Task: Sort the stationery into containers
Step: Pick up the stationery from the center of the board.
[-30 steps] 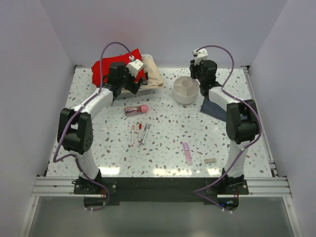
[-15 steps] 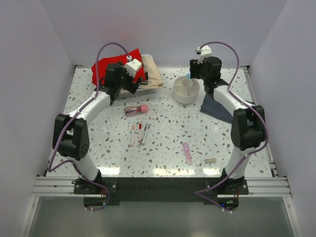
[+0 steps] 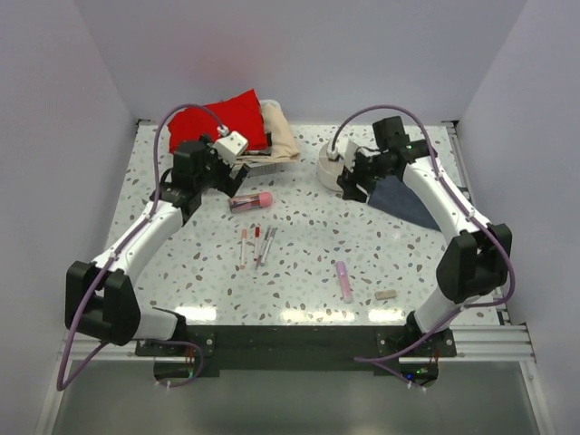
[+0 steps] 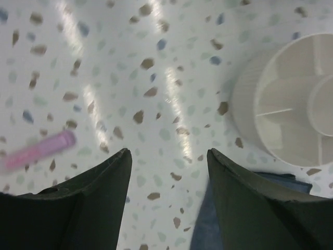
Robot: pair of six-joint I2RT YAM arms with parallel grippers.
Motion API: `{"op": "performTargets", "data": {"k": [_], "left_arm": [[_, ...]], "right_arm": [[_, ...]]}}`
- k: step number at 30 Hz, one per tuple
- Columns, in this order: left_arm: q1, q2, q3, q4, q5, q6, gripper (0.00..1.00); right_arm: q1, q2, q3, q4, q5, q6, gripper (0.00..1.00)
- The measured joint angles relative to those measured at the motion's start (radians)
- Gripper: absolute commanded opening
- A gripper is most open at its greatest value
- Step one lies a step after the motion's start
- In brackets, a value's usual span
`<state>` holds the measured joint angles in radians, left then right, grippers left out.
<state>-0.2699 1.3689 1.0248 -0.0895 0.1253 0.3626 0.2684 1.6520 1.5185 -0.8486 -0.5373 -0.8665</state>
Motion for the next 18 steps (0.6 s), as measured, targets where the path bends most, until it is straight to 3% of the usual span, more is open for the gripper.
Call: {"op": "performTargets", "data": {"k": [1, 4, 7, 12, 14, 18], "left_arm": [[0.0, -0.012, -0.02, -0.001, 0.0, 0.001, 1.0], [0.0, -0.034, -0.069, 0.006, -0.004, 0.013, 1.0], [0.0, -0.048, -0.09, 0.006, -0.019, 0.015, 1.0], [0.0, -0.099, -0.102, 0.021, -0.054, 0.017, 1.0], [0.0, -0.134, -0.117, 0.023, -0.067, 0.022, 1.0], [0.0, -0.174, -0.143, 0.026, -0.088, 0.023, 1.0]], "right_arm": [[0.013, 0.0, -0.011, -0.097, 0.006, -0.117, 0.63], [0.05, 0.029, -0.007, -0.262, 0.04, -0.269, 0.63], [0.105, 0.129, 0.076, -0.358, 0.066, -0.201, 0.65], [0.174, 0.191, 0.105, -0.301, 0.122, 0.268, 0.67], [0.196, 0.17, 0.05, -0.248, 0.147, 0.507, 0.68], [0.259, 0.08, -0.143, -0.17, 0.254, 0.825, 0.67]]}}
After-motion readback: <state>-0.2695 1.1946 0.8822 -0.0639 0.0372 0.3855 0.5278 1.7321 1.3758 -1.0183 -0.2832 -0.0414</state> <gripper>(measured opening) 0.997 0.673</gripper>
